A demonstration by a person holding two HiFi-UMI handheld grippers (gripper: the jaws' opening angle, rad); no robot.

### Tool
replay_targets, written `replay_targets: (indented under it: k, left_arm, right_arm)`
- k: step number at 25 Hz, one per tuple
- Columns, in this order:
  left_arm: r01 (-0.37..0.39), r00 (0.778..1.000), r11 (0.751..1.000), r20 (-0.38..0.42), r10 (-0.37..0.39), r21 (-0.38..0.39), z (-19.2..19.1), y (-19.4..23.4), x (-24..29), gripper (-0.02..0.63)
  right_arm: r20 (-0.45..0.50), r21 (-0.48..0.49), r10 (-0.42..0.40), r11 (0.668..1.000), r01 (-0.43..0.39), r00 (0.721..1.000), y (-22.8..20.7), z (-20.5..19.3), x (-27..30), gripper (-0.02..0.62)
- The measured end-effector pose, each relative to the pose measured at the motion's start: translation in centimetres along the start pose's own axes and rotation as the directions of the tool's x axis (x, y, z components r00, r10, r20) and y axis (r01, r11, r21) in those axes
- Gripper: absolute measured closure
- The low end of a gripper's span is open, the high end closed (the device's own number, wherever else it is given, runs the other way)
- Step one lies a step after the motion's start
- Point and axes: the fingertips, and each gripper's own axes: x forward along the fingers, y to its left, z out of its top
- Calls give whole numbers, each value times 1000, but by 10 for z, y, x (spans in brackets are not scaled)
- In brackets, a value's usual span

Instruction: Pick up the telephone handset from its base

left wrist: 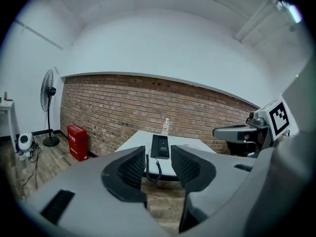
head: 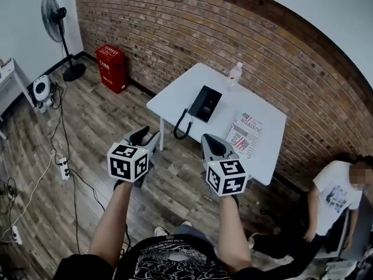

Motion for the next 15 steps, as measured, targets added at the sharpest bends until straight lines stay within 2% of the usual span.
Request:
replay_targets:
  k: [8,15]
  left_arm:
    - [34,999,999,-28,-33,14,-2,15,38,463]
    - [77,995,996,-60,-75,42,5,25,99,463]
  right_arm:
    - [5,18,-36,999,36,999,-25,-4,29,595]
    - [11,50,-78,996,77,997,-70,-8,65,595]
